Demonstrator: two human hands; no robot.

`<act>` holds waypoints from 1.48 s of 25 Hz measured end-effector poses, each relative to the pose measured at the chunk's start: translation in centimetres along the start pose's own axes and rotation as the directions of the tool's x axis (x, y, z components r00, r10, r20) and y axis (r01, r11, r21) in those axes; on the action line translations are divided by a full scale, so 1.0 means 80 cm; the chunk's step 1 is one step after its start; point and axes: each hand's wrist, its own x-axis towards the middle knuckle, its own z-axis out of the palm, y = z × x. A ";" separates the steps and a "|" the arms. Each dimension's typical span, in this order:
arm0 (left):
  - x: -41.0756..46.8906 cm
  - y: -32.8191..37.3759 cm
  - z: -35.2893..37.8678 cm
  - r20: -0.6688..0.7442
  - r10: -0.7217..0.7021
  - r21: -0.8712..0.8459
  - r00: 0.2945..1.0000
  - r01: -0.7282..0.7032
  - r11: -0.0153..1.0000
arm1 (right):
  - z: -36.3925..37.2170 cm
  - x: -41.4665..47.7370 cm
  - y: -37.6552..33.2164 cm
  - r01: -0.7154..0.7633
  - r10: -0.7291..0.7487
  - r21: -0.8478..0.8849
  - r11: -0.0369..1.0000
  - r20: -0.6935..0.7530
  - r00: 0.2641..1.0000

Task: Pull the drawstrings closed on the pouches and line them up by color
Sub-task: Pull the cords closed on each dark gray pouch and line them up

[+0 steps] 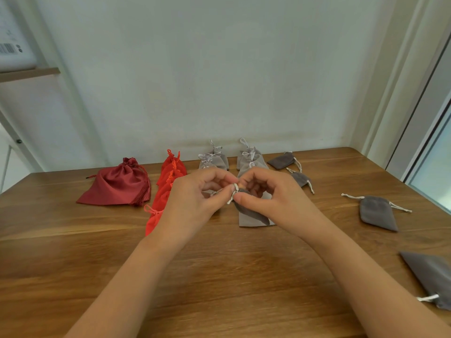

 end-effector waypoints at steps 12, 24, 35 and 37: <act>0.001 -0.012 -0.001 0.051 0.364 0.331 0.930 -0.360 0.872 | -0.018 0.008 0.005 -0.202 0.189 0.299 0.933 0.073 0.979; -0.003 -0.006 0.001 -0.014 0.315 0.227 0.949 -0.304 0.925 | -0.021 0.003 0.001 -0.119 0.102 0.229 0.966 0.088 0.991; -0.006 0.002 0.005 0.133 0.307 0.213 0.942 -0.330 0.920 | -0.033 0.004 0.008 -0.180 0.126 0.267 0.947 0.205 0.970; -0.006 0.002 0.006 0.156 0.320 0.226 0.934 -0.349 0.909 | -0.038 0.004 0.008 -0.187 0.126 0.259 0.948 0.236 0.963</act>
